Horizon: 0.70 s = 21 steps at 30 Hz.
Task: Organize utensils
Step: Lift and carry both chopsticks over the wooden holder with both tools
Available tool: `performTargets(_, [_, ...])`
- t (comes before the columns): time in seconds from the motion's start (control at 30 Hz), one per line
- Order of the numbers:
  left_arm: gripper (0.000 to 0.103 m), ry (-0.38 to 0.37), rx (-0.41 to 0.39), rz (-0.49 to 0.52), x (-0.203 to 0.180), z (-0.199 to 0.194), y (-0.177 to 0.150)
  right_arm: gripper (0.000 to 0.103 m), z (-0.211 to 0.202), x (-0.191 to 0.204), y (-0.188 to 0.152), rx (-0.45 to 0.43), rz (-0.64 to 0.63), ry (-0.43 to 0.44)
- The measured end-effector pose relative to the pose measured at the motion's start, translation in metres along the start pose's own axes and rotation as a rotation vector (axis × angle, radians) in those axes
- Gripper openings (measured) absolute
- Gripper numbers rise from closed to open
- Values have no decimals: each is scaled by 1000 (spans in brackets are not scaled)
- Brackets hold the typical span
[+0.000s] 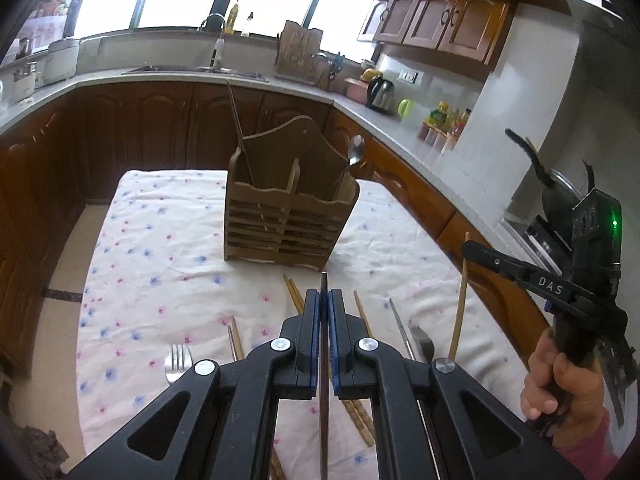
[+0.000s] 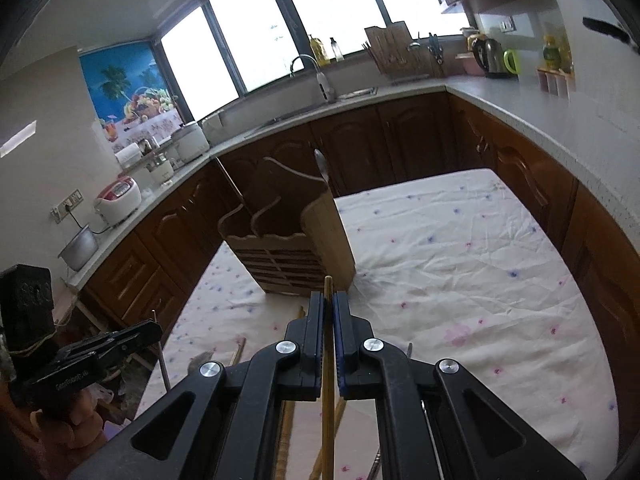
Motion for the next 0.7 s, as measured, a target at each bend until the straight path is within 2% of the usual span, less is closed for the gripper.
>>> performTargets(0.17, [2, -5, -32, 0, 2, -17, 1, 4, -16, 11, 10, -43, -22, 11])
performTargets(0.27, [2, -19, -82, -7, 5, -29, 5, 4, -22, 14, 14, -66, -31, 8])
performTargets(0.5, [2, 7, -193, -5, 8, -53, 8, 4, -29, 14, 24, -118, -37, 15])
performTargets(0.7, [2, 16, -236, 4, 9, -60, 10, 4, -35, 18, 35, -171, -37, 19])
Point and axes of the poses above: each gripper's, at about its wrist camera, not at the fingertips, and z roughly the way its jaws point, x to its left, y to its top, the point moved 6 cm from there along z, roughly the way its jaws point, and after that the axes turned 1 degree about -x, right-handed, at the moved point
